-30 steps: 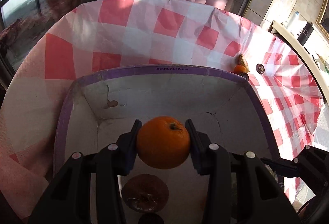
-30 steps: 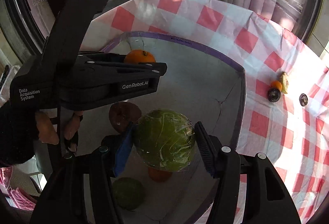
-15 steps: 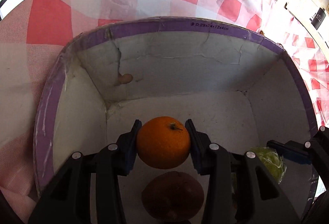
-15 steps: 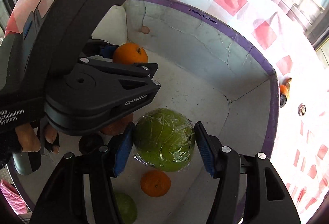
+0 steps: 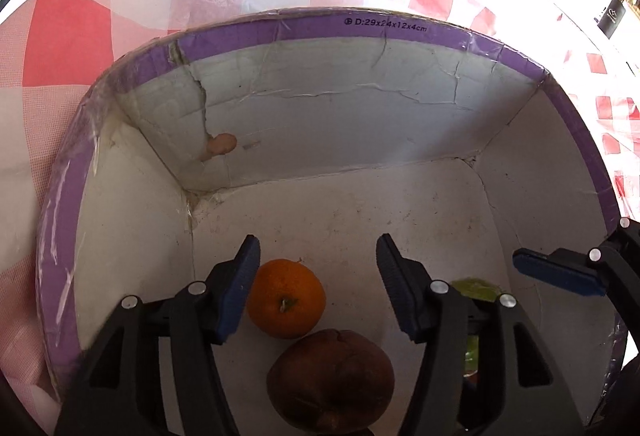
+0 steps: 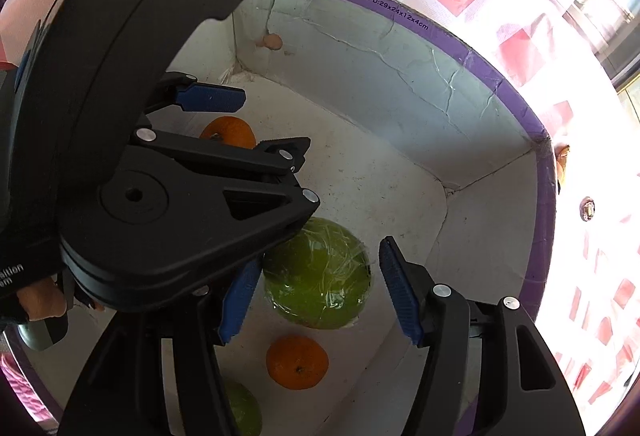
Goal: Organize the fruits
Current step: 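Release the orange and green ball into the box with both tools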
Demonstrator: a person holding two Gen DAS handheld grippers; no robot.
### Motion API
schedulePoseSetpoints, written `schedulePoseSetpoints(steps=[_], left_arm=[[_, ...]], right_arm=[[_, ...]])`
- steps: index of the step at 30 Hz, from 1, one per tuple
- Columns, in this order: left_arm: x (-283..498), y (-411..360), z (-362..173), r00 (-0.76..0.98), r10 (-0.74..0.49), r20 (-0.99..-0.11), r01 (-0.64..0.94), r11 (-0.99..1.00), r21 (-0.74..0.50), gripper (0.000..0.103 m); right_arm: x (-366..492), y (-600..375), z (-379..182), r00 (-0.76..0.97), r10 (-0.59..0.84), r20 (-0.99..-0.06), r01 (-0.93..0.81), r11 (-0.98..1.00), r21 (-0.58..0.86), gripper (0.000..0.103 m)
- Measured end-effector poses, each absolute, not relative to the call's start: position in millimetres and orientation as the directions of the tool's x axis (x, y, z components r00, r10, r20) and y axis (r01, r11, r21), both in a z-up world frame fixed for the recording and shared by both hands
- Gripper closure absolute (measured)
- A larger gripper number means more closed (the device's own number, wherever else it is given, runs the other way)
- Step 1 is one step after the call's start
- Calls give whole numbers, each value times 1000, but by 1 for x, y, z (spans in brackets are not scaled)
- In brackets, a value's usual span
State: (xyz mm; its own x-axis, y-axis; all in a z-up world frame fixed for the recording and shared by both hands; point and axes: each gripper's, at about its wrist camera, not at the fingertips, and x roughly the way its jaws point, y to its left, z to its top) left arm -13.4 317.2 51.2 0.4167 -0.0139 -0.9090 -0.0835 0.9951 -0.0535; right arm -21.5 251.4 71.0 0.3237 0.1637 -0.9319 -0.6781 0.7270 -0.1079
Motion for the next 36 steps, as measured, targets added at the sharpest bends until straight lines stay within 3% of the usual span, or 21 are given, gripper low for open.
schedulePoseSetpoints(steps=[1, 5, 13, 16, 18, 22, 26, 36], left_arm=[[-15, 315, 52, 419, -14, -908, -73, 996, -49, 35], [-16, 306, 53, 419, -9, -908, -46, 998, -31, 27], [-25, 310, 76, 469, -19, -883, -74, 995, -61, 22], [-33, 311, 100, 546, -27, -838, -103, 990, -99, 14], [-43, 311, 119, 599, 12, -801, -147, 985, -95, 2], [-51, 302, 148, 670, 55, -740, -207, 972, -114, 2], [-43, 278, 172, 708, 95, -700, -250, 961, -122, 2], [36, 161, 190, 720, -56, -692, -98, 978, -182, 2]], right_arm=[[-21, 250, 73, 326, 174, -929, -675, 731, -101, 31], [-19, 246, 77, 333, 194, -923, -661, 746, -81, 29], [-21, 233, 93, 345, 275, -898, -644, 765, -13, 23], [-26, 218, 111, 358, 356, -863, -643, 765, 49, 22], [-30, 204, 126, 380, 411, -829, -650, 756, 76, 20], [-37, 166, 158, 446, 497, -744, -660, 744, 102, 16], [-29, 115, 166, 512, 498, -700, -597, 792, 127, 16], [49, -45, 102, 533, 330, -779, -208, 944, 258, 16]])
